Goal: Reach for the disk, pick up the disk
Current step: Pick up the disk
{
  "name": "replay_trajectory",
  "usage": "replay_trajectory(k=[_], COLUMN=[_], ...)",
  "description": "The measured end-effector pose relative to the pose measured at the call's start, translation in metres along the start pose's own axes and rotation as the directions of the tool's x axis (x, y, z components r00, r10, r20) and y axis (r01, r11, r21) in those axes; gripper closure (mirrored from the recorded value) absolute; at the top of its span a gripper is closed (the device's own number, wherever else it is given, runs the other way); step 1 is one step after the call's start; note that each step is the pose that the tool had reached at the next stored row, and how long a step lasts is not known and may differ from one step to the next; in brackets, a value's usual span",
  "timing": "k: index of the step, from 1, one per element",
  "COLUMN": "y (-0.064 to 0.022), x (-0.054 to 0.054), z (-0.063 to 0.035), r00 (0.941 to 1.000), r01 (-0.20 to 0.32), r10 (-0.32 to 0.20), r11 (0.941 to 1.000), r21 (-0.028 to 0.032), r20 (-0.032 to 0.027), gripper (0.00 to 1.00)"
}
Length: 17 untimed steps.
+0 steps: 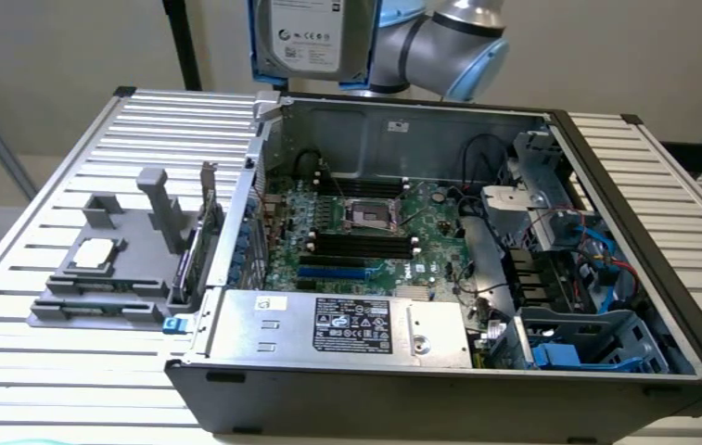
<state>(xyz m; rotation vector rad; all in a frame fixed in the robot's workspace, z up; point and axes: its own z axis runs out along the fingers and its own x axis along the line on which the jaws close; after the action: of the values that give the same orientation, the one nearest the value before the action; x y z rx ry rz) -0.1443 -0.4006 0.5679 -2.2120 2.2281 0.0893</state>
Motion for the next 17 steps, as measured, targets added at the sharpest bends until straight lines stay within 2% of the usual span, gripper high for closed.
replay_trajectory(k=[6,17], y=[-0.0187,-0.0454], x=[0.015,0.048], z=[-0.0014,-0.0034], r00=[1.0,1.0], r01=[0.0,0.0], r10=[0.0,0.0], r11=[1.0,1.0], r21=[0.0,0.0], r20=[0.0,0.0], gripper=[0.67,0.67])
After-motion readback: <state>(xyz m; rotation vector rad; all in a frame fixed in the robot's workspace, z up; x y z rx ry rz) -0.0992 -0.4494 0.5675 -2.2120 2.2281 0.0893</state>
